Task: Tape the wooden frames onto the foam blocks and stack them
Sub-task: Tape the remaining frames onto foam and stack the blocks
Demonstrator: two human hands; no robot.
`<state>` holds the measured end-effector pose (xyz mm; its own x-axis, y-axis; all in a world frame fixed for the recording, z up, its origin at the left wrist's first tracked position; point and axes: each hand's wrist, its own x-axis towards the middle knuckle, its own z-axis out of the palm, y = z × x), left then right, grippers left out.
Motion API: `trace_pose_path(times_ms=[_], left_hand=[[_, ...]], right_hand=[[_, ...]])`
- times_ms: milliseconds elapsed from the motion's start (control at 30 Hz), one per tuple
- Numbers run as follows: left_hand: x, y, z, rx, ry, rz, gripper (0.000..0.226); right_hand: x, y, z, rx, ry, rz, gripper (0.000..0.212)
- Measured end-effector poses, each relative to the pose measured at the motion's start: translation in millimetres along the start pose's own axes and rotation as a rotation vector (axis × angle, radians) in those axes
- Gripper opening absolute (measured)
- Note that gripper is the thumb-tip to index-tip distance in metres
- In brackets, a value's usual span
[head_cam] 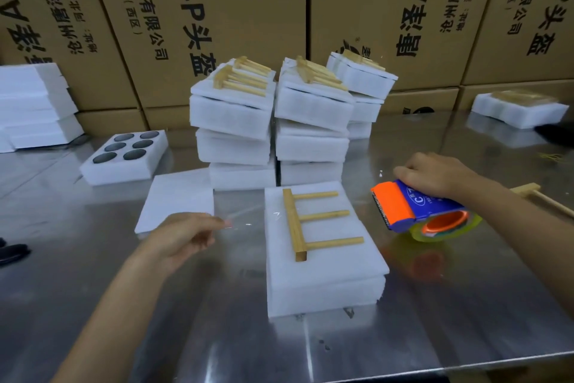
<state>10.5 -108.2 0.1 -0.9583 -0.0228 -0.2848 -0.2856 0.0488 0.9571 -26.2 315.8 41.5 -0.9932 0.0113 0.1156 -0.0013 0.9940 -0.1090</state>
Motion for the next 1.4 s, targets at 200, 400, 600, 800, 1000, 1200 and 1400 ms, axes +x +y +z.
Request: trace_pose_path(times_ms=[200, 400, 600, 800, 1000, 1200, 1400], left_hand=[[8, -30, 45, 0.457, 0.100, 0.028, 0.024], [13, -32, 69, 0.504, 0.200, 0.135, 0.022], [15, -41, 64, 0.955, 0.174, 0.230, 0.054], [6, -21, 57, 0.941, 0.206, 0.240, 0.098], [5, 38, 137, 0.795, 0.034, 0.658, 0.047], [30, 36, 220, 1.290, -0.203, 0.590, 0.043], [44, 19, 218, 1.366, -0.210, 0.580, 0.055]], right_hand=[[7, -8, 10, -0.102, -0.006, -0.019, 0.048], [10, -9, 14, -0.126, -0.023, -0.020, 0.044], [13, -5, 14, -0.093, -0.020, 0.008, 0.046], [9, 2, 12, -0.012, -0.028, 0.024, 0.046], [9, 7, 10, 0.048, -0.035, 0.025, 0.047], [9, 16, 9, 0.116, -0.084, 0.022, 0.048], [15, 27, 5, 0.301, -0.153, 0.069, 0.041]])
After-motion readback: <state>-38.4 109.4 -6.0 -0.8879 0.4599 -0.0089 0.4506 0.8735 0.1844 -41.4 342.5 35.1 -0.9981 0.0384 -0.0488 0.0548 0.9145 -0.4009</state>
